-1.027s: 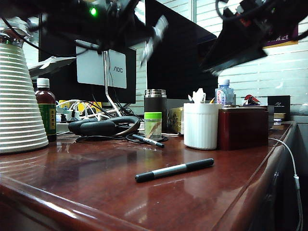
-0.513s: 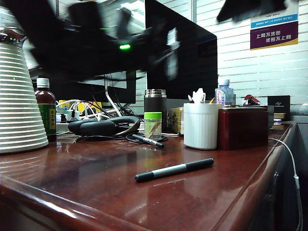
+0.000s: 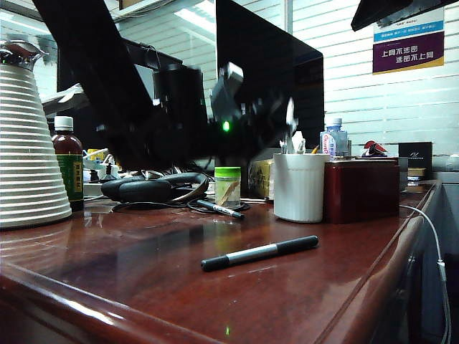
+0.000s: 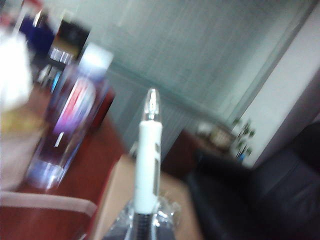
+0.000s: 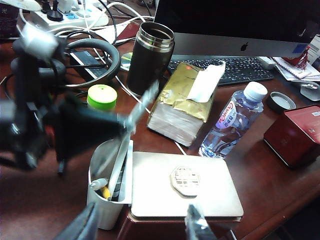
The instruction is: Pick up all the pens on the desk and put them into the pen holder one by one.
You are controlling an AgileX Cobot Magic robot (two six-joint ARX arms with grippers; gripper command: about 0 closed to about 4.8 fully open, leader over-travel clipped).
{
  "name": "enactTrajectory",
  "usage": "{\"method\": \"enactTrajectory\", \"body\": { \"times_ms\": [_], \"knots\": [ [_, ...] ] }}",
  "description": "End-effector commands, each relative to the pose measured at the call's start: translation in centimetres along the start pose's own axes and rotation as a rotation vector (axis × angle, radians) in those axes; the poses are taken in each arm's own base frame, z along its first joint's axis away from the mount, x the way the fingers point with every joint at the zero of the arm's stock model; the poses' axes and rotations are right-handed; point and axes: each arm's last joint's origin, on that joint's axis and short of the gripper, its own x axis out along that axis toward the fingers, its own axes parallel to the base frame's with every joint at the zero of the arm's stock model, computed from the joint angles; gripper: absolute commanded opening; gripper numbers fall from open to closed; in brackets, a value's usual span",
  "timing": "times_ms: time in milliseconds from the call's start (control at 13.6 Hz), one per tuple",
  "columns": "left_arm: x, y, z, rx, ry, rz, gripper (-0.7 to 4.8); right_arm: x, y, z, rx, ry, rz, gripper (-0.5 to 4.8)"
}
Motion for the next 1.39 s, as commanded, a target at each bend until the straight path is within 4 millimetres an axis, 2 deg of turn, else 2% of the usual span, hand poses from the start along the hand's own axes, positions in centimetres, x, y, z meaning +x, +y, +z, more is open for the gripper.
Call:
{"method": "enactTrajectory", "body": {
  "times_ms": [73, 147, 220, 293, 367, 513, 587, 660, 733, 807, 880, 953, 1027, 1100, 1173, 1247, 1393],
  "knots": [
    [0.0, 0.0, 0.0, 0.014, -0.011, -0.010, -0.06, -0.1, -0.1, 0.2, 0.007, -0.013, -0.004, 2.30],
    [0.0, 0.0, 0.0, 0.014, -0.012, -0.008, -0.04, -0.1, -0.1, 0.2, 0.007, -0.012, -0.003, 2.30],
    [0.0, 0.0, 0.0, 0.014, -0.011, -0.012, 1.33, -0.1, 0.0, 0.1, 0.007, -0.002, -0.001, 2.30],
    [0.0, 0.0, 0.0, 0.015, -0.010, -0.016, 1.99, -0.1, 0.0, 0.1, 0.007, 0.000, -0.001, 2.30],
    [0.0, -0.1, 0.0, 0.016, -0.003, -0.035, 2.18, -0.1, 0.0, 0.0, 0.007, 0.006, 0.001, 2.30],
    [-0.1, -1.0, 1.4, 0.078, -0.092, -0.146, 2.20, -0.1, 0.0, 0.0, 0.007, 0.007, 0.000, 2.30],
    [-0.1, -1.8, 2.9, 0.100, -0.129, -0.193, 2.29, -0.1, 0.0, 0.0, 0.007, 0.007, -0.002, 2.30],
    [-0.4, -2.3, 5.1, 0.100, -0.089, -0.255, 2.61, -0.1, 0.0, 0.0, 0.007, 0.006, -0.001, 2.30],
    [-0.7, -2.7, 7.2, 0.088, -0.015, -0.291, 2.61, -0.1, 0.0, 0.0, 0.007, 0.006, -0.001, 2.30],
    [-2.6, -2.1, 11.3, -0.039, 0.178, -0.051, 3.88, -0.1, 0.0, 0.0, 0.007, 0.007, -0.001, 2.30],
    [-3.8, -1.7, 12.1, -0.101, 0.250, 0.160, 4.79, -0.1, 0.0, 0.0, 0.007, 0.006, 0.000, 2.30],
    [-4.8, -1.6, 12.1, -0.152, 0.324, 0.314, 4.79, -0.1, 0.0, 0.0, 0.007, 0.005, 0.002, 2.30],
    [-5.4, -1.5, 11.6, -0.199, 0.407, 0.387, 4.79, -0.1, 0.0, 0.0, 0.007, 0.006, 0.002, 2.30],
    [-5.8, -1.4, 10.1, -0.304, 0.497, 0.476, 4.79, -0.1, 0.0, 0.0, 0.007, 0.005, 0.002, 2.30],
    [-5.6, -1.2, 8.0, -0.322, 0.541, 0.596, 4.79, -0.1, 0.0, 0.0, 0.007, 0.006, 0.001, 2.30],
    [-4.2, 1.1, 5.2, -0.328, 0.535, 0.775, 4.79, -0.1, 0.0, -0.1, 0.007, 0.014, 0.004, 2.30],
    [-2.9, 1.4, 4.4, -0.343, 0.540, 0.757, 4.79, -0.1, 0.0, -0.1, 0.007, 0.015, 0.003, 2.30]
  ]
}}
